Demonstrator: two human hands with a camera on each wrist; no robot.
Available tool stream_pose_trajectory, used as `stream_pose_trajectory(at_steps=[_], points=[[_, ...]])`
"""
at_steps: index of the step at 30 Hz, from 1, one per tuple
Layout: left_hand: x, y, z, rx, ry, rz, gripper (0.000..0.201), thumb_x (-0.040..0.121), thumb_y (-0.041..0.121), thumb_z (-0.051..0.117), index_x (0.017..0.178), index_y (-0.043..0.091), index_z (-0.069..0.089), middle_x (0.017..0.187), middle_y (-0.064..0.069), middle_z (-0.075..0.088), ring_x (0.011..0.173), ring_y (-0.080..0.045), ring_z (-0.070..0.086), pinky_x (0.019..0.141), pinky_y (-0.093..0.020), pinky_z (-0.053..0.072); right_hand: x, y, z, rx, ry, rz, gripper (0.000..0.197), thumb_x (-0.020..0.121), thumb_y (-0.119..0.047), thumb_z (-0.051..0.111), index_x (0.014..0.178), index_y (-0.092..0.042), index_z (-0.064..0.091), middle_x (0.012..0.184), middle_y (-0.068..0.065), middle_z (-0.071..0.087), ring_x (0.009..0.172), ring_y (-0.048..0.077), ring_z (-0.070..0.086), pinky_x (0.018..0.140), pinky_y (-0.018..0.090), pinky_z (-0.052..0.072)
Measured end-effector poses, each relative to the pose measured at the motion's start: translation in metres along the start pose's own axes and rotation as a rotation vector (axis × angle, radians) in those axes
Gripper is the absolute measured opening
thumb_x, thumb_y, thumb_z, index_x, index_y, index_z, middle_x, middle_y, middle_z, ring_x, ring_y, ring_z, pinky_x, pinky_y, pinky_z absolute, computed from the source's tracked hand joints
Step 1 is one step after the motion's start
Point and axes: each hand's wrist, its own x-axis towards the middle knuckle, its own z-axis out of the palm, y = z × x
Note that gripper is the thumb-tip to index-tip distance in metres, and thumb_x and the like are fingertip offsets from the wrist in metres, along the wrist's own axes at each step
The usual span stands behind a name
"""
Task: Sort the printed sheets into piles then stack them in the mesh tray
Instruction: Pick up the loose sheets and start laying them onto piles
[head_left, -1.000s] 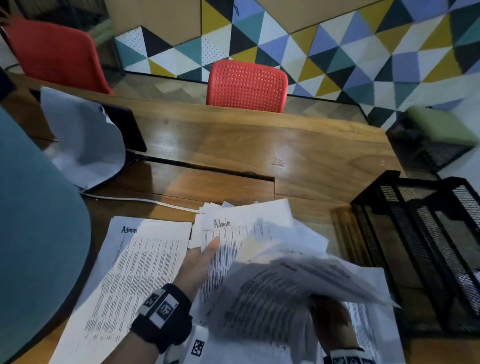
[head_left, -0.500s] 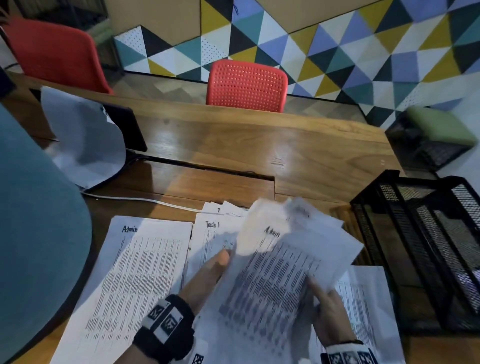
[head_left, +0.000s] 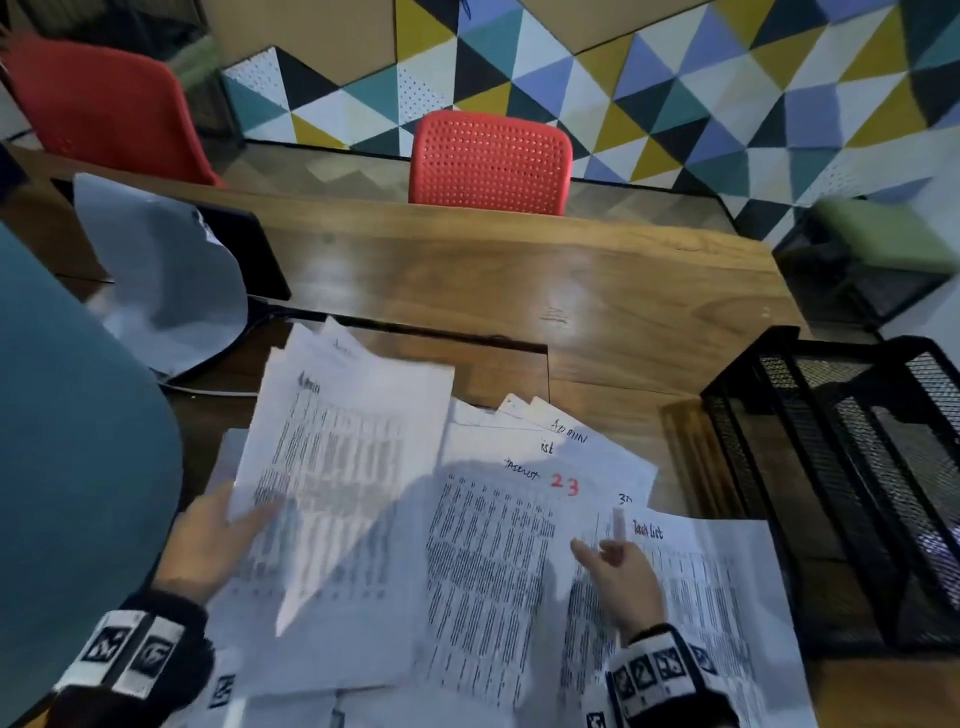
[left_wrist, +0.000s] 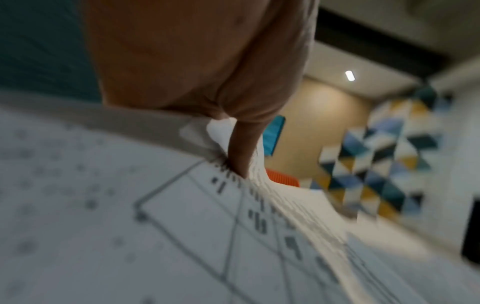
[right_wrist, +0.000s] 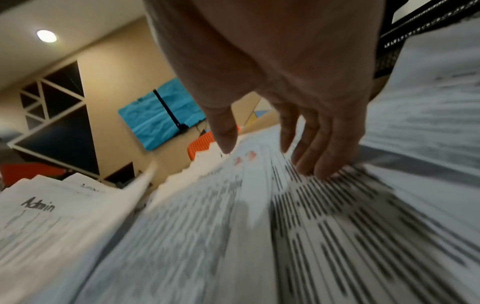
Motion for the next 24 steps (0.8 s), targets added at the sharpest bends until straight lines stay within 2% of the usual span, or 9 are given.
stream_pose_trajectory(at_steps=[3, 5, 7, 9, 12, 15, 17, 20, 24], points=[[0.003, -0.038, 0.004, 0.352, 0.021, -0.146, 0.054, 0.096, 0.023, 0.059, 0.146, 0.012, 0.041, 0.123, -0.028, 0.064, 0.108, -0.044, 0.061, 0.092, -0.046, 0.049, 0.002, 0.008, 0.013, -0.123, 0.065, 0.036, 0.064, 0.074, -0.049, 0.076, 0.115, -0.004, 0.053, 0.107, 0.009, 0.059, 0.094, 0.024, 0.056, 0.083, 0.033, 0.046], [-0.001, -0.053, 0.008, 0.437, 0.022, -0.187, 0.06, 0.098, 0.025, 0.051, 0.153, 0.02, 0.027, 0.127, -0.028, 0.061, 0.109, -0.044, 0.062, 0.094, -0.048, 0.049, -0.001, 0.004, 0.019, -0.186, 0.042, 0.025, 0.064, 0.072, -0.051, 0.077, 0.107, -0.007, 0.049, 0.097, 0.005, 0.057, 0.085, 0.021, 0.055, 0.074, 0.03, 0.043], [-0.004, -0.055, 0.011, 0.484, 0.075, -0.223, 0.054, 0.098, 0.022, 0.049, 0.149, 0.015, 0.035, 0.121, -0.028, 0.064, 0.103, -0.042, 0.063, 0.091, -0.048, 0.051, -0.001, 0.0, 0.025, -0.218, 0.024, 0.019, 0.059, 0.071, -0.046, 0.08, 0.097, -0.009, 0.042, 0.08, 0.0, 0.052, 0.07, 0.016, 0.05, 0.061, 0.027, 0.038], [-0.009, -0.046, 0.018, 0.547, 0.142, -0.218, 0.05, 0.093, 0.012, 0.054, 0.14, 0.002, 0.039, 0.113, -0.033, 0.063, 0.097, -0.046, 0.064, 0.084, -0.051, 0.053, 0.001, -0.001, 0.03, -0.22, 0.023, 0.016, 0.053, 0.069, -0.04, 0.082, 0.095, -0.009, 0.047, 0.077, -0.001, 0.052, 0.067, 0.015, 0.051, 0.054, 0.026, 0.037], [-0.018, -0.025, 0.032, 0.583, 0.206, -0.039, 0.062, 0.073, -0.002, 0.077, 0.121, -0.013, 0.04, 0.105, -0.041, 0.056, 0.086, -0.055, 0.061, 0.072, -0.06, 0.054, 0.003, 0.0, 0.032, -0.19, -0.013, -0.021, 0.031, 0.077, -0.031, 0.076, 0.082, -0.015, 0.05, 0.074, -0.001, 0.053, 0.067, 0.015, 0.05, 0.056, 0.025, 0.035], [-0.036, 0.008, 0.057, 0.437, 0.24, 0.225, 0.059, 0.079, 0.008, 0.077, 0.127, -0.005, 0.046, 0.125, -0.026, 0.056, 0.109, -0.04, 0.06, 0.092, -0.053, 0.051, -0.002, 0.001, 0.029, -0.135, 0.014, -0.202, 0.039, 0.083, -0.025, 0.07, 0.063, -0.015, 0.039, 0.06, -0.001, 0.042, 0.055, 0.016, 0.038, 0.053, 0.028, 0.029], [-0.051, 0.034, 0.081, 0.21, 0.086, 0.287, 0.042, 0.091, 0.017, 0.067, 0.128, 0.008, 0.05, 0.129, -0.008, 0.058, 0.115, -0.022, 0.058, 0.1, -0.045, 0.049, -0.008, 0.001, 0.026, -0.038, 0.036, -0.291, 0.032, 0.087, -0.022, 0.067, 0.064, -0.014, 0.047, 0.059, -0.001, 0.052, 0.055, 0.02, 0.048, 0.052, 0.03, 0.039], [-0.059, 0.056, 0.117, -0.009, -0.099, 0.209, 0.034, 0.093, 0.026, 0.065, 0.123, 0.017, 0.053, 0.125, -0.001, 0.059, 0.116, -0.016, 0.057, 0.099, -0.04, 0.051, -0.014, 0.004, 0.018, 0.203, 0.019, -0.349, 0.01, 0.093, -0.016, 0.06, 0.084, -0.014, 0.065, 0.072, 0.007, 0.068, 0.067, 0.027, 0.063, 0.059, 0.037, 0.053], [-0.047, 0.075, 0.134, -0.179, -0.112, 0.04, 0.05, 0.09, 0.039, 0.067, 0.129, 0.015, 0.045, 0.126, -0.005, 0.056, 0.12, -0.024, 0.055, 0.099, -0.038, 0.049, -0.014, 0.016, -0.013, 0.513, -0.019, -0.295, 0.013, 0.094, -0.007, 0.056, 0.096, -0.002, 0.068, 0.086, 0.011, 0.072, 0.081, 0.027, 0.063, 0.071, 0.037, 0.052]])
